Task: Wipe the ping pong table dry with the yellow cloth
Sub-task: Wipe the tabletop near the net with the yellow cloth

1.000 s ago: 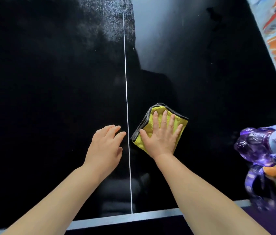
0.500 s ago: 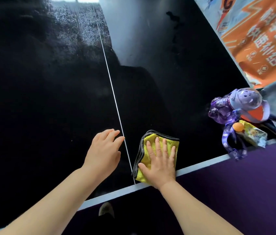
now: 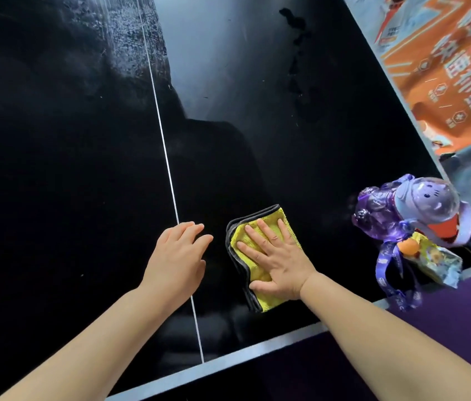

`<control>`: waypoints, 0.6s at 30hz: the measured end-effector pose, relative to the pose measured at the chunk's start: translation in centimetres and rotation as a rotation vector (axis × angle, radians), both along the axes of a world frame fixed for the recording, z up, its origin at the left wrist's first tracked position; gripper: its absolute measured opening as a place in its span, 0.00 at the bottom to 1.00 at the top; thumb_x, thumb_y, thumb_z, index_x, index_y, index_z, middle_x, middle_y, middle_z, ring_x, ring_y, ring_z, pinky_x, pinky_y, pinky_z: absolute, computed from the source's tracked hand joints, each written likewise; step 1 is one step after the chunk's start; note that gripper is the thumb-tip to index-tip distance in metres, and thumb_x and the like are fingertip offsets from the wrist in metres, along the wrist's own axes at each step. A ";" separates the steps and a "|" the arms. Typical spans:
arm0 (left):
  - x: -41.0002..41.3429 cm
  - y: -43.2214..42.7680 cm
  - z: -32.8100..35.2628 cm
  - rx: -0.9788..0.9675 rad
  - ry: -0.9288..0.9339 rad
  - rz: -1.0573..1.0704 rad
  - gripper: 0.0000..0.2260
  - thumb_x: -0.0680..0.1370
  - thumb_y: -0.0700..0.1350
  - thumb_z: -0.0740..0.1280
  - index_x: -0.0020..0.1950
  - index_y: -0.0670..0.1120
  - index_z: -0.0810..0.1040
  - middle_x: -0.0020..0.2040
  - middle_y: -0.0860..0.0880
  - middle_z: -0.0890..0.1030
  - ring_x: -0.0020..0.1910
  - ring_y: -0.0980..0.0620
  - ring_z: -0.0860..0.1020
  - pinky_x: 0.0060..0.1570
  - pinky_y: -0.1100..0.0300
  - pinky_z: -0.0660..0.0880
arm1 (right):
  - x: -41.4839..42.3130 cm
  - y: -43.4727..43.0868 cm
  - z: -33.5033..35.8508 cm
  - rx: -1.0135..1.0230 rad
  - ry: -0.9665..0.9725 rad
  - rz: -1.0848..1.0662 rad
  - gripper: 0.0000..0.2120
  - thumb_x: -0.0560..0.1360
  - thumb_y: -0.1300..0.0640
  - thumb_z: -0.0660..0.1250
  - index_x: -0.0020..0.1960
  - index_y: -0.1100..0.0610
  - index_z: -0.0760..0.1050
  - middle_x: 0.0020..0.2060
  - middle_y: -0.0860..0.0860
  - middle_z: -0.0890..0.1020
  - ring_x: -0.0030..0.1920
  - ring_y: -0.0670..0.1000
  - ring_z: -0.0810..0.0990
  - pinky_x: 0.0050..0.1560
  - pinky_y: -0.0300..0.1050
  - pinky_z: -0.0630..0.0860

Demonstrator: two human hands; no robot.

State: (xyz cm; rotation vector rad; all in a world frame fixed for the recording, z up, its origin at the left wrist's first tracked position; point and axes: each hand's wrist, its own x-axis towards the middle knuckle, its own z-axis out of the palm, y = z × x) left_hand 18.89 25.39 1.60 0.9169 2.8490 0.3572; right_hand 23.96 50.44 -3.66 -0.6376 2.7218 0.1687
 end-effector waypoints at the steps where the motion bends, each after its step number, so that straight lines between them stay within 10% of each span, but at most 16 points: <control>1: -0.8 0.9 -0.1 0.001 -0.005 0.007 0.26 0.58 0.41 0.80 0.55 0.44 0.82 0.55 0.43 0.81 0.58 0.41 0.78 0.55 0.47 0.75 | -1.5 0.6 0.0 -0.002 -0.003 0.009 0.40 0.73 0.28 0.50 0.79 0.46 0.51 0.79 0.54 0.55 0.78 0.59 0.49 0.73 0.67 0.46; 18: -11.0 9.5 -0.7 0.011 -0.013 0.221 0.25 0.60 0.40 0.79 0.56 0.43 0.81 0.57 0.42 0.80 0.59 0.41 0.77 0.56 0.46 0.75 | -21.5 6.3 -0.1 0.009 0.042 -0.063 0.37 0.72 0.27 0.34 0.75 0.41 0.28 0.79 0.49 0.36 0.78 0.57 0.32 0.74 0.64 0.32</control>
